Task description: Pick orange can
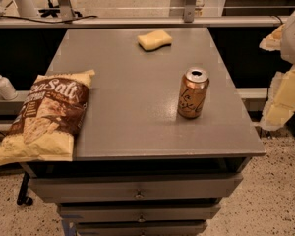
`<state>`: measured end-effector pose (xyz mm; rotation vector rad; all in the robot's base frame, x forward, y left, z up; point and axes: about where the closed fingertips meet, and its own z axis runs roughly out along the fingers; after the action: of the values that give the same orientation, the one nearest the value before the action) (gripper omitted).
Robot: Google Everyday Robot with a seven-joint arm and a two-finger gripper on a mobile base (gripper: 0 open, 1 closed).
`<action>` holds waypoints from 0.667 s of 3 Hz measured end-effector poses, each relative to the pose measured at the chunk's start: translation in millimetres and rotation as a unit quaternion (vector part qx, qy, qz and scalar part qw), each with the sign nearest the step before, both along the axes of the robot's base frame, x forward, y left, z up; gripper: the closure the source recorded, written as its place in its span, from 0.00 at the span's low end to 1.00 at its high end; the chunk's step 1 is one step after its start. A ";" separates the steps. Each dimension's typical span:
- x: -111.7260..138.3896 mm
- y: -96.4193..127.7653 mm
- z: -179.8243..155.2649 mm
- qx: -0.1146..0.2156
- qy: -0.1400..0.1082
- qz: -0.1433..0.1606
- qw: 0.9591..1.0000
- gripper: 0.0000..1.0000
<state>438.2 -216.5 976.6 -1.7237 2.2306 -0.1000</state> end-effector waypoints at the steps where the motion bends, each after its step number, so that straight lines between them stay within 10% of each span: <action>1: 0.3 1.0 1.4 0.003 -0.008 0.004 1.000 0.00; 2: 6.7 -6.4 -9.7 0.037 -0.022 0.005 0.999 0.00</action>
Offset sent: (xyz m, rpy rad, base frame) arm 0.0229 -0.0118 -0.0241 0.2370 -0.1036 0.0209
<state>444.9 -222.9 966.9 -1.6785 2.1658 -0.0497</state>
